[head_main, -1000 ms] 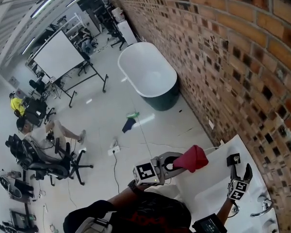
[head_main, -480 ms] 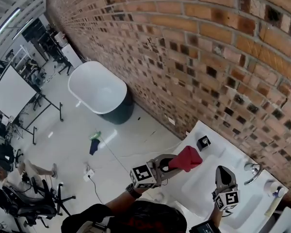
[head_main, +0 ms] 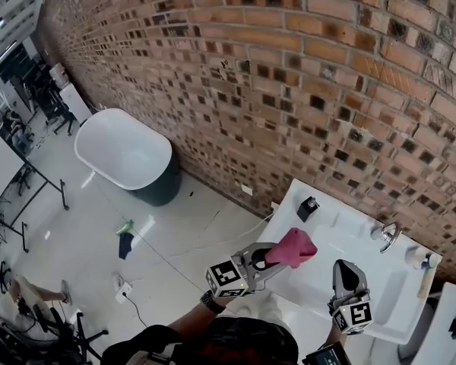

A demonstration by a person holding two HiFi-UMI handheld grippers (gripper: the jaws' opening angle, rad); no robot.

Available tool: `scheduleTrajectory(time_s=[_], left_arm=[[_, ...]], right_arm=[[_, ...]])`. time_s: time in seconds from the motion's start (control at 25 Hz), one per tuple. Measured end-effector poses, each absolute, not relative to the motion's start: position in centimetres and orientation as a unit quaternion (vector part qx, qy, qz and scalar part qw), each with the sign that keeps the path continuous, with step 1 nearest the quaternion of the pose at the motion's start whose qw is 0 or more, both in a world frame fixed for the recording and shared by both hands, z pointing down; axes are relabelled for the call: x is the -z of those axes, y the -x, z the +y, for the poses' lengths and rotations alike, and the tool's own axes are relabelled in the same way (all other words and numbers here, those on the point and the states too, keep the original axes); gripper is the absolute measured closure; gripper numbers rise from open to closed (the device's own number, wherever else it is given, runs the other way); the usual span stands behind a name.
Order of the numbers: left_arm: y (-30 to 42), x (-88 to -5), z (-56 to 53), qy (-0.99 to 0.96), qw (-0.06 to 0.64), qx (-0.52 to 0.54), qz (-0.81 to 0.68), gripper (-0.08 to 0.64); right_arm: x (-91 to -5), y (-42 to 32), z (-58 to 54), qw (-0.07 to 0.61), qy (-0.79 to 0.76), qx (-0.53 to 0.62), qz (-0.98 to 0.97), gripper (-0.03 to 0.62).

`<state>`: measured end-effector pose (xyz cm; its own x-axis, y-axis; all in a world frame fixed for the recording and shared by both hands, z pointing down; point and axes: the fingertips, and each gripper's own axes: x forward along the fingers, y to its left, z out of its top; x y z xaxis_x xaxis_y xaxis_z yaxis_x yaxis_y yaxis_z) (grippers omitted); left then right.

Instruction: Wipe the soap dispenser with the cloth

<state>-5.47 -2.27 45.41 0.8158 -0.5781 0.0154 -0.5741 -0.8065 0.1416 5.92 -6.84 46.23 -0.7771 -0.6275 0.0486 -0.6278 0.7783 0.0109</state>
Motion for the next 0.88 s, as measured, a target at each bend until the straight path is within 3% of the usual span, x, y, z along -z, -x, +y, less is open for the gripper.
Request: scheduleTrajectory(time_s=[0.28, 0.64, 0.88], left_arm=[[7.2, -45.2, 5.5, -0.959, 0.083, 0.046, -0.267, 0.462], [7.5, -45.0, 9.6, -0.96, 0.088, 0.057, -0.259, 0.462], [5.9, -43.8, 10.4, -0.958, 0.086, 0.064, -0.267, 0.461]], right_arm=[[-44.4, -3.1, 2.9, 0.063, -0.377, 0.001, -0.924, 0.592], [-40.9, -3.2, 8.4, -0.02, -0.347, 0.009, -0.938, 0.592], [-39.6, -4.4, 8.7, -0.026, -0.335, 0.023, -0.942, 0.592]])
